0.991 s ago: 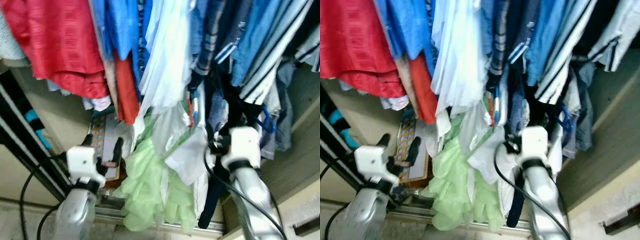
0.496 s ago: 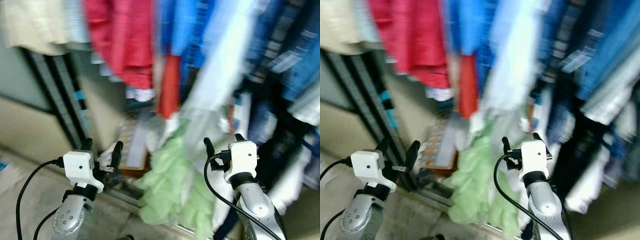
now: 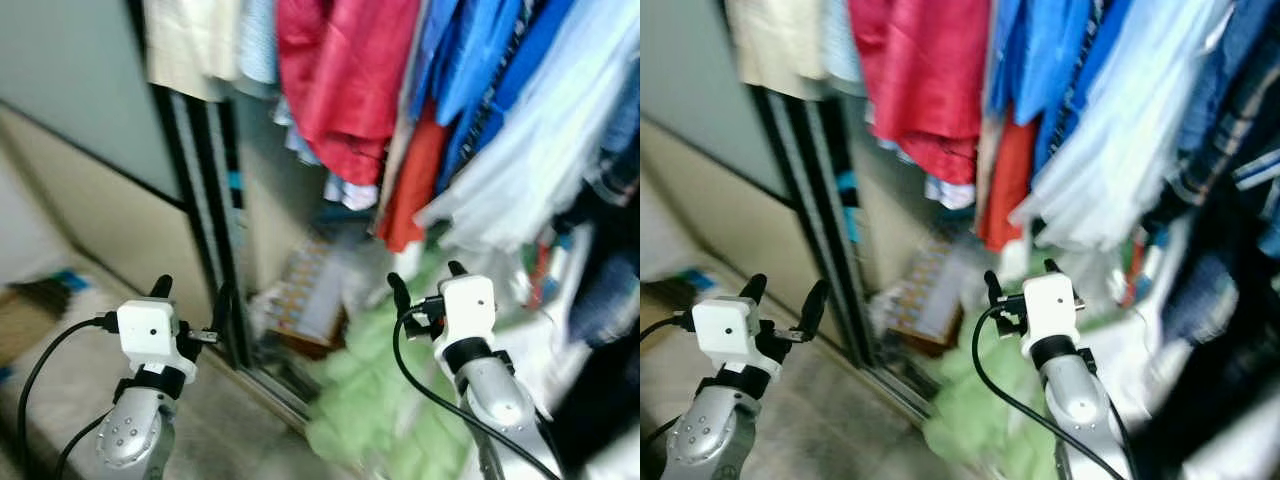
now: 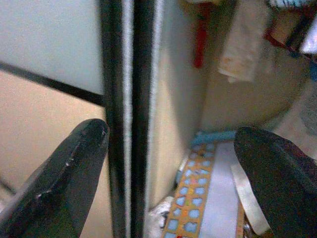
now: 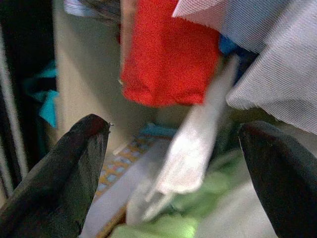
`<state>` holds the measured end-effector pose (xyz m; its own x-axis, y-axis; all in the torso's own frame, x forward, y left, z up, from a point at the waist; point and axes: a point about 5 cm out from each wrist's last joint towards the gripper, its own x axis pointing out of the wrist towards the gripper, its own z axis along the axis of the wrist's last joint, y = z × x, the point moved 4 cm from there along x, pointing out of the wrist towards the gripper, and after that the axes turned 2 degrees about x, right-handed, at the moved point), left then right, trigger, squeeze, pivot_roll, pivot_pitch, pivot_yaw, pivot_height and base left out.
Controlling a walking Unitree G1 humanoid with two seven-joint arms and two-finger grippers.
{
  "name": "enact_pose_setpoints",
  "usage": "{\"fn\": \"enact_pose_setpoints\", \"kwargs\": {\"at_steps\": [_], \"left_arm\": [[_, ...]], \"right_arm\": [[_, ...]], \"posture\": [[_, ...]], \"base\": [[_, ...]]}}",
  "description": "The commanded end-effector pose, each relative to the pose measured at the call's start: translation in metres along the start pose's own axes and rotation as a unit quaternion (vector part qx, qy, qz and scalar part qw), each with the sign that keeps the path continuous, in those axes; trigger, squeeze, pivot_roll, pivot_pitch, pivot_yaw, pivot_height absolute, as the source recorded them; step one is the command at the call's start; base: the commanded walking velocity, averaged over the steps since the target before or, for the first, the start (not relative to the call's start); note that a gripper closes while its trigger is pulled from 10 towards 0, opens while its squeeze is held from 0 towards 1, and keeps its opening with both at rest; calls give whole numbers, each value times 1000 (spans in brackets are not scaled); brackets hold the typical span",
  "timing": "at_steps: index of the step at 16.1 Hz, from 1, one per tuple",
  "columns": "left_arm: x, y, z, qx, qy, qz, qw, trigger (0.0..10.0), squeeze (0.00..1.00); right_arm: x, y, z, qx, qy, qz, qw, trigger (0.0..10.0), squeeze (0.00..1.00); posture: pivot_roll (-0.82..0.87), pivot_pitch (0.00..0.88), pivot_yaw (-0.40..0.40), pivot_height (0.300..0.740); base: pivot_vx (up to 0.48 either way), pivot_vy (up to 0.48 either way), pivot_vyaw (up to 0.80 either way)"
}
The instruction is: Clean up the room
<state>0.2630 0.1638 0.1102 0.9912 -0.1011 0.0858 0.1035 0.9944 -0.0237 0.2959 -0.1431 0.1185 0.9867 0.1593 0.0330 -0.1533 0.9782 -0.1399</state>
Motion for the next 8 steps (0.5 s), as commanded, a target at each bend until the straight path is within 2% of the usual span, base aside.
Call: {"fn": "enact_pose_setpoints", "kwargs": {"at_steps": [1,8], "left_arm": [[0,-1,-1,5,3,-1,1000,10000,0],[5,0,1,14,0,-1,1000,10000,0]], "right_arm": [[1,-2,-2,2,3,-3,1000,10000,0],[4,1,-2,9,0,1,1000,10000,0]], "posture": [[-23,14,-49,740],[-20,10,-42,740]], "base": [[0,0,794],[0,0,799]]}}
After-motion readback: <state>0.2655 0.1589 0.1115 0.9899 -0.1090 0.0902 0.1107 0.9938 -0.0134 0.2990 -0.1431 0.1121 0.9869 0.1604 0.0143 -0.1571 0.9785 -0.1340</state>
